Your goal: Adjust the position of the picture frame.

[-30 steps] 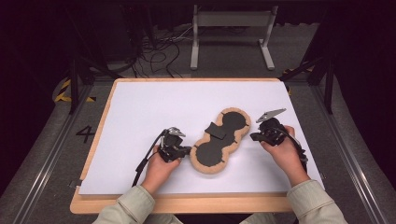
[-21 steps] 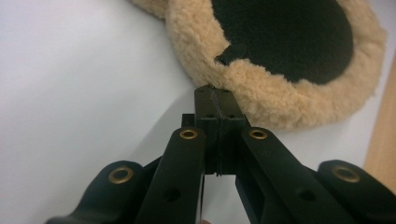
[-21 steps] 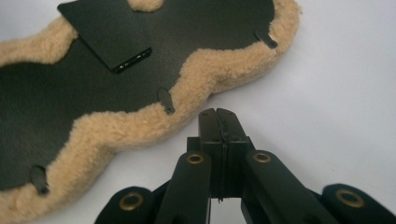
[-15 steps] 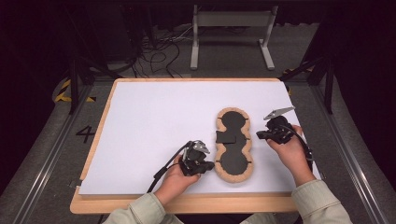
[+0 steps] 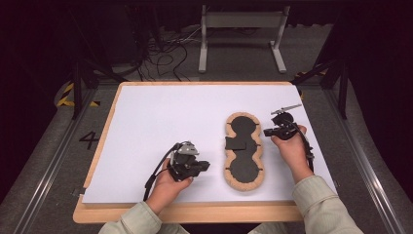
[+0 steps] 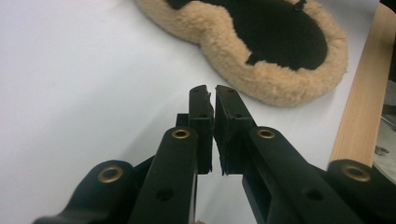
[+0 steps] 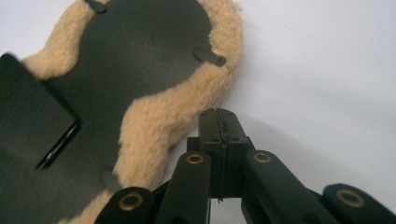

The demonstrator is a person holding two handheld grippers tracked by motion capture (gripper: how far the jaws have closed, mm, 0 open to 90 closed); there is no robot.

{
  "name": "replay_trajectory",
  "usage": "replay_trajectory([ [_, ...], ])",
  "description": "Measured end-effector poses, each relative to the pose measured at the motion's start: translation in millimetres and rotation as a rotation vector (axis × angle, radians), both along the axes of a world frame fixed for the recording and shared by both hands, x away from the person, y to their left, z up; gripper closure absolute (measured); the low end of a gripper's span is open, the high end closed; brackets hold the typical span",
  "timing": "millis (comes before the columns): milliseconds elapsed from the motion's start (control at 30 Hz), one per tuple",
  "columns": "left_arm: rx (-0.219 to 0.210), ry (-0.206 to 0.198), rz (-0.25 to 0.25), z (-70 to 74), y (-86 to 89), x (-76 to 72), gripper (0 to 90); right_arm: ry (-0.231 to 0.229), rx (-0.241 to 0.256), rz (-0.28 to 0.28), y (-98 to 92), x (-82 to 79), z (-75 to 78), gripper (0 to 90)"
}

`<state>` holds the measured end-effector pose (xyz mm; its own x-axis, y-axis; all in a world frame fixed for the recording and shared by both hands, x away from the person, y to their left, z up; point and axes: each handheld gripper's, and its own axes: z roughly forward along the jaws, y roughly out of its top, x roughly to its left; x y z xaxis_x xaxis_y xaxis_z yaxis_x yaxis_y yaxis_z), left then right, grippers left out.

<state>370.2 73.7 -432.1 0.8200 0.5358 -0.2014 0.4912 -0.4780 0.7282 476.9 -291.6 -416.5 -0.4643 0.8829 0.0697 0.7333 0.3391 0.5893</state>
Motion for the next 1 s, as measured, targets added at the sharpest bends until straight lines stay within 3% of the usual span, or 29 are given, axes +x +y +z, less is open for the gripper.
replay_trajectory([
  [100, -0.020, -0.006, 0.030, 2.7, 11.5, 0.1, 86.3, 0.003, 0.002, -0.025, -0.8, 6.3, -3.3, 90.0],
  [233, -0.046, -0.019, 0.082, 6.1, 31.4, 0.3, 85.4, -0.002, -0.032, -0.052, 2.6, 15.0, -5.1, 90.0],
  [467, -0.067, -0.029, 0.142, 6.7, 57.3, -3.7, 83.1, 0.027, -0.079, -0.036, 17.1, 27.1, -8.2, 90.0],
  [733, -0.071, -0.034, 0.216, 4.4, 76.9, -7.0, 82.3, 0.016, -0.081, 0.076, 54.4, 41.8, -2.2, 90.0],
  [767, -0.073, -0.027, 0.224, 3.7, 81.7, -8.3, 82.3, 0.012, -0.082, 0.114, 70.3, 46.1, -2.4, 90.0],
  [1000, -0.084, -0.038, 0.274, 3.7, 98.3, -11.0, 81.9, 0.004, -0.077, 0.236, 120.3, 49.5, -4.4, 90.0],
])
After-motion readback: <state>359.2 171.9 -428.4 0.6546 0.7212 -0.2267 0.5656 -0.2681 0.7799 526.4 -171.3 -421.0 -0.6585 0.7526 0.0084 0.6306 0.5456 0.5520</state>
